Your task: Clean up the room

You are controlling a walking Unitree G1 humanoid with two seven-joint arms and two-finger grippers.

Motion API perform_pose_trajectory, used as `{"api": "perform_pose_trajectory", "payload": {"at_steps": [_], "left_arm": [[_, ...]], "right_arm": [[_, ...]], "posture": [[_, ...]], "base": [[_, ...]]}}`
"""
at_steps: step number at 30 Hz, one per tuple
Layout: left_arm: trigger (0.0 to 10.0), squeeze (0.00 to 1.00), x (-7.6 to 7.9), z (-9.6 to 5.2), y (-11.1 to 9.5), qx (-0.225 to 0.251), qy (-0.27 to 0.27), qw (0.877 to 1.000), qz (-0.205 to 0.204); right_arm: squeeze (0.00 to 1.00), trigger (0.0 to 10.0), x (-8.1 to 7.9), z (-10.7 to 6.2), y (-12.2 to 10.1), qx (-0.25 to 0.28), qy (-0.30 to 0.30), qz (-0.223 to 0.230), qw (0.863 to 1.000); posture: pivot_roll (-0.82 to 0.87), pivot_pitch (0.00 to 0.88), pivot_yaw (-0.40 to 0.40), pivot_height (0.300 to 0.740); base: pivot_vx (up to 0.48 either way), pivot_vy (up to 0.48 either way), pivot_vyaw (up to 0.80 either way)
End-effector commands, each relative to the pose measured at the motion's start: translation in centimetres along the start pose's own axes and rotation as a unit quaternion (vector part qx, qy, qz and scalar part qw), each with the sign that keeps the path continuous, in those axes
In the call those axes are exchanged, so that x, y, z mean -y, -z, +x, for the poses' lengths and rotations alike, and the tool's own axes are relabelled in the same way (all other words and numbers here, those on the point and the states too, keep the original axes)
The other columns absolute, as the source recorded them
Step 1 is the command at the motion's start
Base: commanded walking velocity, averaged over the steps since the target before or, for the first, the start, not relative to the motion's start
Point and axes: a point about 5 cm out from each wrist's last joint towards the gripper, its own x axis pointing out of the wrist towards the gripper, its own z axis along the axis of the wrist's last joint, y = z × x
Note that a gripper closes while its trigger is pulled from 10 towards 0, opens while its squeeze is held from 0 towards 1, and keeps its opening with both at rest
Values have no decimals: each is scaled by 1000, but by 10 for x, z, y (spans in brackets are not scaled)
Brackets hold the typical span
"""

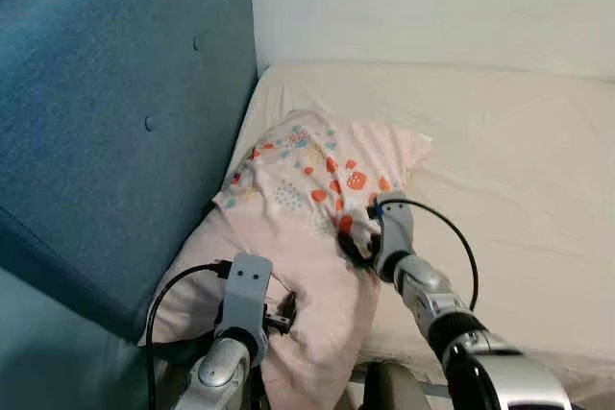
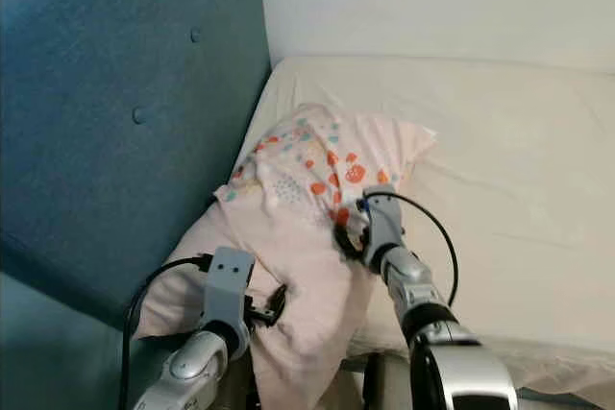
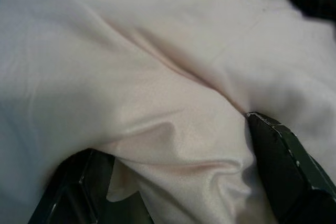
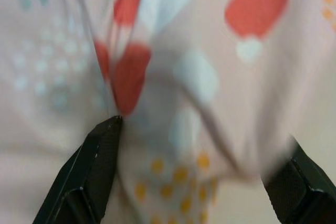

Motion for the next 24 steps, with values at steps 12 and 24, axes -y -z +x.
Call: {"api": "perform_pose_trajectory", "payload": {"at_steps": [12, 24], "left_arm": [[10000, 0, -66, 1, -22, 33, -66, 995, -67], [10000, 1000, -100, -45, -15, -2, 86, 996, -29]], "right_arm": [[0, 10000, 23, -32, 6, 2, 104, 13, 994], [0, 10000, 38, -42, -11, 19, 158, 20, 987]], "posture": [[135, 229, 6, 630], [126, 210, -10, 630]], "base": [[0, 0, 0], [0, 0, 0]]}}
